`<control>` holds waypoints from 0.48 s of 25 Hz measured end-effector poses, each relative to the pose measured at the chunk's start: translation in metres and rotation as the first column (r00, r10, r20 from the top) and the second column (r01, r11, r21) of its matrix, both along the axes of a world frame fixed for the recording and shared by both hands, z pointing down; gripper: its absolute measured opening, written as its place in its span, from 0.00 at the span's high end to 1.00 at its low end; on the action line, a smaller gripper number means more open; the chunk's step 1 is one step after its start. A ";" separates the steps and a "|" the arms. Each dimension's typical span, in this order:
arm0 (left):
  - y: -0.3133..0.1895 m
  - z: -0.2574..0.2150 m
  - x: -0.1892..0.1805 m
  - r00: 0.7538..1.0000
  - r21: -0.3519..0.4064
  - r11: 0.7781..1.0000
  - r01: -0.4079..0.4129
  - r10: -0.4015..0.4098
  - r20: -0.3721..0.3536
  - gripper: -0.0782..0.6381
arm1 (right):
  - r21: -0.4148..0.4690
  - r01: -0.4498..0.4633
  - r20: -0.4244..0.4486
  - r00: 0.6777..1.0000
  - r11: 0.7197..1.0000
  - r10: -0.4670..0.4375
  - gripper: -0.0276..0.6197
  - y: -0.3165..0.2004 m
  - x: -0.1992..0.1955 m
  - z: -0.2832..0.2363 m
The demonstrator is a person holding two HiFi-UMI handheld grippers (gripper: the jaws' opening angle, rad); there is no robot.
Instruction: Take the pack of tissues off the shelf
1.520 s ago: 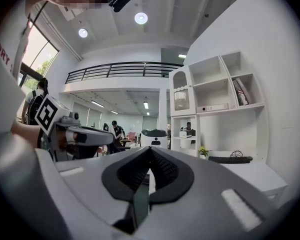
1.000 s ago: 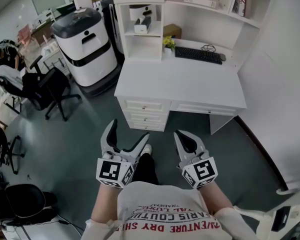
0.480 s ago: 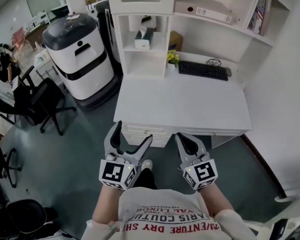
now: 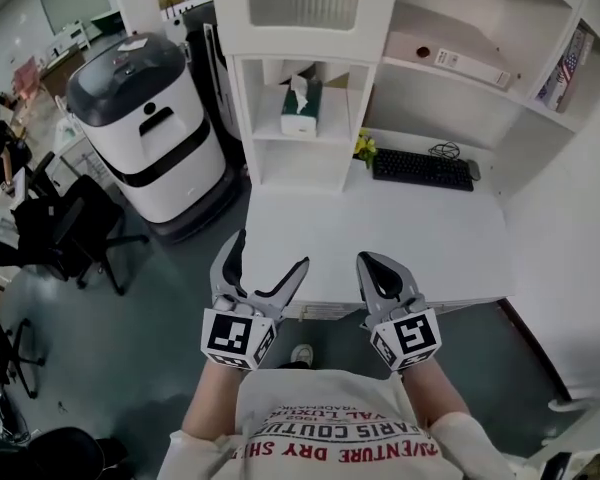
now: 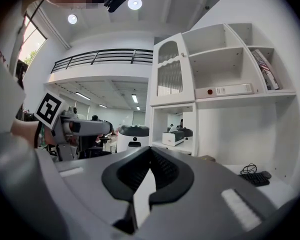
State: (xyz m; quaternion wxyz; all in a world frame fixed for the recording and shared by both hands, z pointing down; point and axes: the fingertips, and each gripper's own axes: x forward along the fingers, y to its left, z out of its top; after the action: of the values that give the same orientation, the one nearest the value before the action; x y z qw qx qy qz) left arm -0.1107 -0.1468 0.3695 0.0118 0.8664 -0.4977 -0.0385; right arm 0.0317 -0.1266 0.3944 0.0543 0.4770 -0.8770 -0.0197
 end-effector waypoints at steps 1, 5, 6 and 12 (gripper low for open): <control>-0.011 0.001 -0.002 1.000 -0.007 1.000 -0.004 0.004 0.004 0.23 | -0.002 -0.004 0.001 1.000 1.000 0.004 0.95 -0.012 -0.002 0.000; -0.052 0.009 -0.003 1.000 -0.034 0.999 -0.019 0.020 0.012 0.23 | -0.021 -0.024 0.005 1.000 0.999 0.024 0.95 -0.053 -0.005 0.003; -0.061 0.010 -0.003 1.000 -0.040 0.999 -0.021 0.021 0.014 0.23 | -0.023 -0.027 0.004 1.000 0.999 0.027 0.95 -0.061 -0.005 0.004; -0.114 0.020 0.005 0.999 -0.065 0.998 -0.024 0.026 0.034 0.23 | -0.048 -0.037 -0.017 0.999 0.998 0.036 0.95 -0.108 -0.001 0.012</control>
State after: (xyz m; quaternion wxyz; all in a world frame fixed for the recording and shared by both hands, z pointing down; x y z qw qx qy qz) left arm -0.1052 -0.2610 0.3893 0.0317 0.8722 -0.4880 -0.0073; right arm 0.0302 -0.2345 0.4060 0.0732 0.4913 -0.8679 -0.0013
